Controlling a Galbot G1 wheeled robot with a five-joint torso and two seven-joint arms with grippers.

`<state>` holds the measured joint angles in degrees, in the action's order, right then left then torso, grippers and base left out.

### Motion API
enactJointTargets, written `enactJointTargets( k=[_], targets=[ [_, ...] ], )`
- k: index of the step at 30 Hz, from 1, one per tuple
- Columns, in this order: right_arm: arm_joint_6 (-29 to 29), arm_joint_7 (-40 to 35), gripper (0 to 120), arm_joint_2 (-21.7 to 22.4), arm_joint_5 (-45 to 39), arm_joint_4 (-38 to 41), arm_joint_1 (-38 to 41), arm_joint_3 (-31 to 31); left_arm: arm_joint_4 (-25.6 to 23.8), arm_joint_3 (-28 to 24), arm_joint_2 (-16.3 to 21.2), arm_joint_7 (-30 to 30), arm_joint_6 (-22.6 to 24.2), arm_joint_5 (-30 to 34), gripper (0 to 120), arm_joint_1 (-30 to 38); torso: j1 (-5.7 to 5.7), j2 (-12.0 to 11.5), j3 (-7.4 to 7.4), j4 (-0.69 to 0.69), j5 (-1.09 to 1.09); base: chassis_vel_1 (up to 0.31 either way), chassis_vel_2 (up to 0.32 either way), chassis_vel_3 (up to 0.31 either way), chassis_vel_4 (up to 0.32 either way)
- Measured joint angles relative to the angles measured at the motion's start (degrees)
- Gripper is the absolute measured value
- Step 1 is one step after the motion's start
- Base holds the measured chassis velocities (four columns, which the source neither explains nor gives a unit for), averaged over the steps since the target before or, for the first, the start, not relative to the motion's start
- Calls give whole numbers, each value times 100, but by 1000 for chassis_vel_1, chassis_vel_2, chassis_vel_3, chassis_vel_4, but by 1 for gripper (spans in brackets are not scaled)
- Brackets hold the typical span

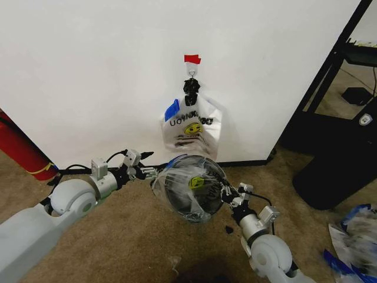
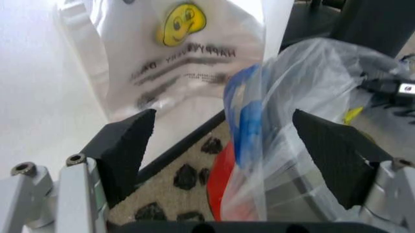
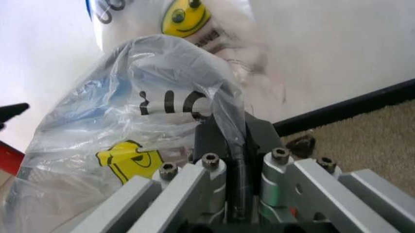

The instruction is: Pick up the garbage bag from the wall and place it over the trash bin.

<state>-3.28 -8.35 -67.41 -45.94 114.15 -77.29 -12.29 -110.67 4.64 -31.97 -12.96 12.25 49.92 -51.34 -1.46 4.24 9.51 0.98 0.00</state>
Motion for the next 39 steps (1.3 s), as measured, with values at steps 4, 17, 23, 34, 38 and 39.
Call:
enactJointTargets(
  k=[4, 17, 23, 34, 38, 39],
  targets=[
    [10, 8, 1, 9, 29, 40, -19, 1, 79, -94, -36, 0, 45, -29, 87, 34, 0, 0, 0, 0, 0, 0, 0, 0, 0],
    [13, 12, 1, 7, 26, 131, -62, 30, 344, -149, -145, 98, 60, -93, 87, 51, 0, 0, 0, 1, 0, 0, 0, 0, 0],
    [13, 12, 1, -9, 40, 131, -49, 65, 350, -203, -220, 133, 58, -92, 87, 115, 0, 0, 0, 0, 0, 0, 0, 0, 0],
    [12, 92, 1, 10, 136, 154, -126, 94, 624, -581, -453, 349, 75, 46, 87, 653, 0, 0, 0, 0, 0, 0, 0, 0, 0],
    [12, 99, 1, 18, 142, 174, -131, 116, 751, -647, -485, 367, 102, 99, 87, 756, 0, 0, 0, 1, 0, 0, 0, 0, 0],
    [10, 100, 1, 18, 139, 184, -126, 123, 801, -675, -494, 367, 106, 111, 87, 783, 0, 0, 0, 0, 0, 0, 0, 0, 0]
  ],
)
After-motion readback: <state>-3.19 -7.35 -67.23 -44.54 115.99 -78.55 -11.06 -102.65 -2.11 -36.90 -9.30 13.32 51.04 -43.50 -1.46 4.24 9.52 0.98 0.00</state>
